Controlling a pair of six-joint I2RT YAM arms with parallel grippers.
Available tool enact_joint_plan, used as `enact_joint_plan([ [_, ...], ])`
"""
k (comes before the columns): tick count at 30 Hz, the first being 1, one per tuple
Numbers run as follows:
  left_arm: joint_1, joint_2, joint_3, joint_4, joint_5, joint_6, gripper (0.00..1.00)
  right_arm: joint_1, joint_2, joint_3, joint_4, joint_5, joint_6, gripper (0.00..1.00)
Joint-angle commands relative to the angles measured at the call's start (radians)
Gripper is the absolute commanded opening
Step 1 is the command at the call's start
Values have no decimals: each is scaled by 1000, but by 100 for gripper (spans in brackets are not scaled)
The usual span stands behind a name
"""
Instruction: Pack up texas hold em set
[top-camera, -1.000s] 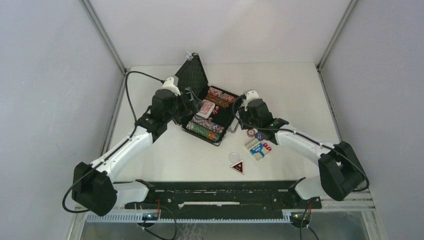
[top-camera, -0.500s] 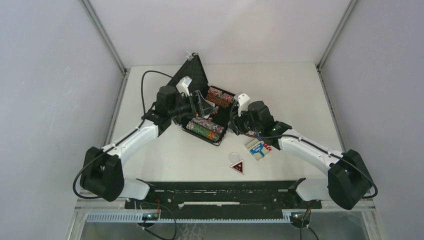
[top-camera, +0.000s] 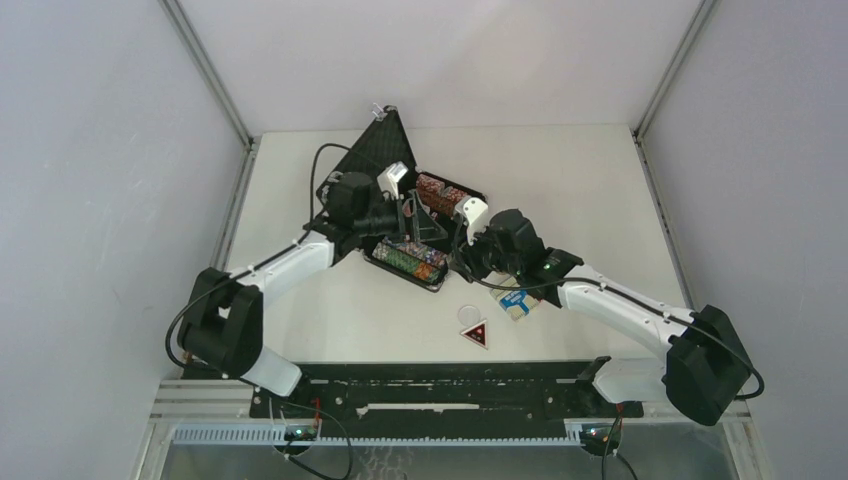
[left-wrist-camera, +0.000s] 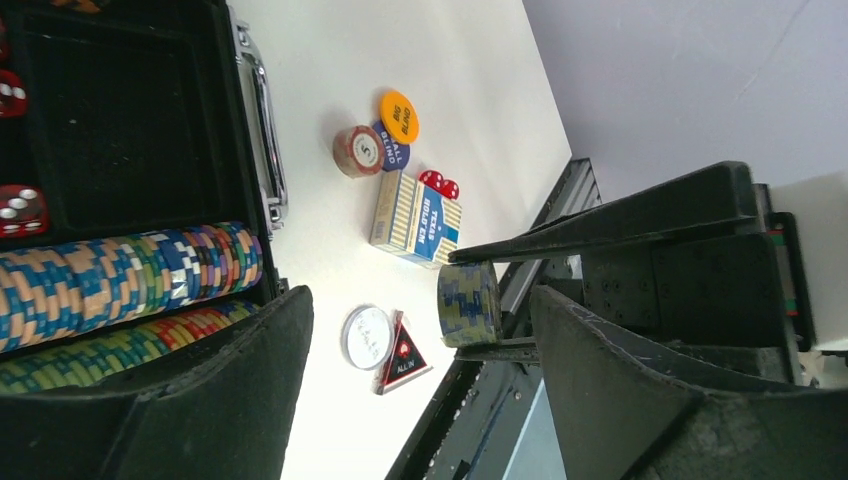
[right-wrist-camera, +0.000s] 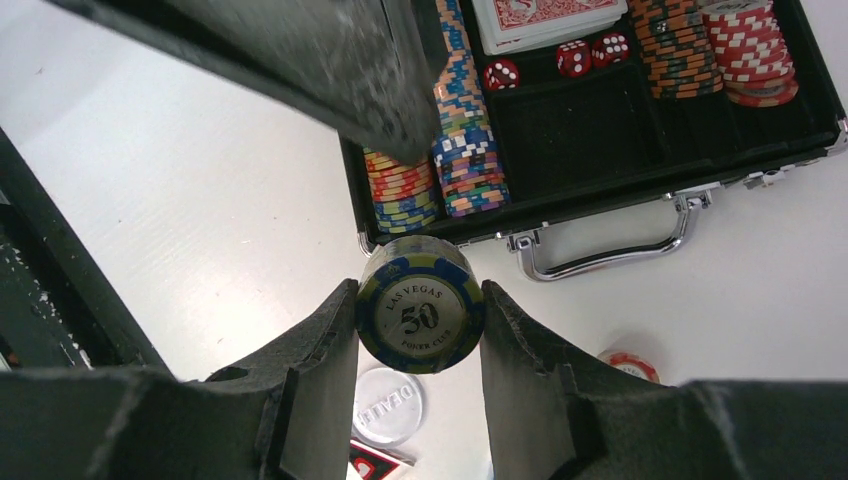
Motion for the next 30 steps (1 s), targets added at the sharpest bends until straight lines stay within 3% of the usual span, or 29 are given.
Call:
enact_joint_plan([
  [1,-24,36,90,-36,56,32,82,8,-44,45,37,-8,-22,0],
  [14,-73,109,102,-38,159,49,73,3,-34,52,43,7,-28,0],
  [22,-77,128,107,-28,204,43,63,5,-29,52,42,7,-28,0],
  [25,-79,134,107,-22,214,38,55,6,-24,52,44,4,-26,0],
  [30,-80,137,107,-9,236,30,32,8,-20,56,42,6,-26,0],
])
